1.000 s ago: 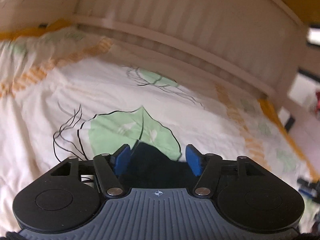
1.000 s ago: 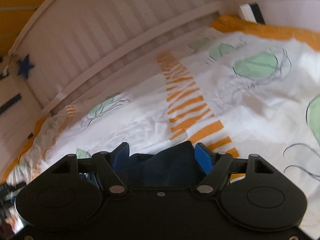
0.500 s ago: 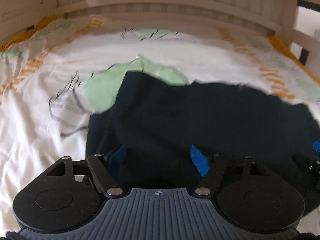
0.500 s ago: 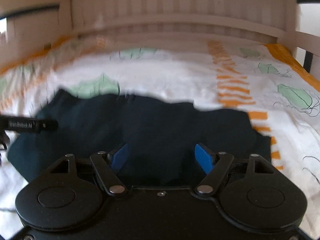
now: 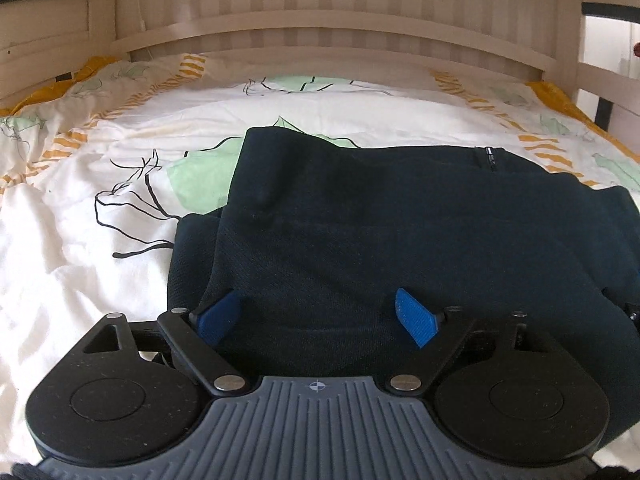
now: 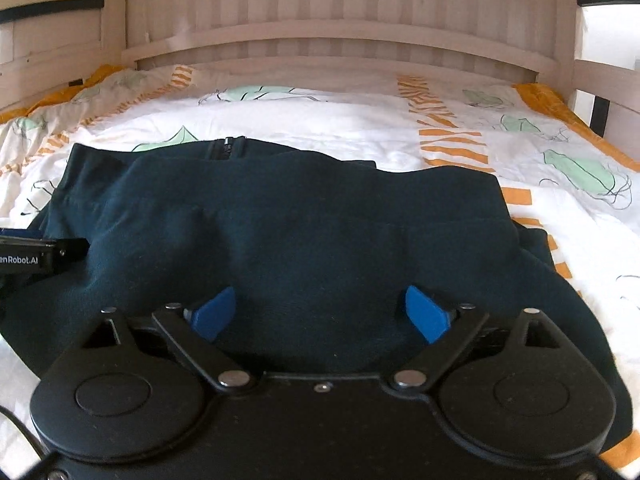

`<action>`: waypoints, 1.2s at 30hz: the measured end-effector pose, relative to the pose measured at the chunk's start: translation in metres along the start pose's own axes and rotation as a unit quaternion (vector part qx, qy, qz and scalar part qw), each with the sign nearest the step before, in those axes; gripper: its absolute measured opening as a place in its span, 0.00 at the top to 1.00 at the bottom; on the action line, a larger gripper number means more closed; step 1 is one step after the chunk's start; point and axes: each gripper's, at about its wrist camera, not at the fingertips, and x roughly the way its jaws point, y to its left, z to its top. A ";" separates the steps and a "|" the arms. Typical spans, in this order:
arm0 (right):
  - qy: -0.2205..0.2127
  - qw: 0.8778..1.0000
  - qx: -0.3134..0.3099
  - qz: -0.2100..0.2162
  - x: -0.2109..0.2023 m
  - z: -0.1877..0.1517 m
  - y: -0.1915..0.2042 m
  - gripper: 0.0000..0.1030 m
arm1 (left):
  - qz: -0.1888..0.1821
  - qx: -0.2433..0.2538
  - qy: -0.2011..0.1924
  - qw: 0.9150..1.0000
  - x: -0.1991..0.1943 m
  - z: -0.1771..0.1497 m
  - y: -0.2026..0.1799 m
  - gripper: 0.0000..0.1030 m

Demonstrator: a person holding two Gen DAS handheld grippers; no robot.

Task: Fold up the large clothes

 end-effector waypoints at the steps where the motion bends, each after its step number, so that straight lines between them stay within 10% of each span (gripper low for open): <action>1: -0.003 1.000 0.000 0.000 0.000 -0.001 0.000 0.10 | -0.001 -0.001 -0.001 1.000 0.001 -0.001 0.001 0.14; 27: 0.025 0.997 0.028 0.074 -0.069 -0.003 -0.049 0.01 | -0.057 -0.026 0.063 0.996 -0.053 0.003 0.045 0.15; 36: 0.043 0.978 0.196 0.060 -0.076 -0.012 -0.132 0.01 | -0.103 -0.170 0.114 0.973 -0.042 -0.016 0.103 0.15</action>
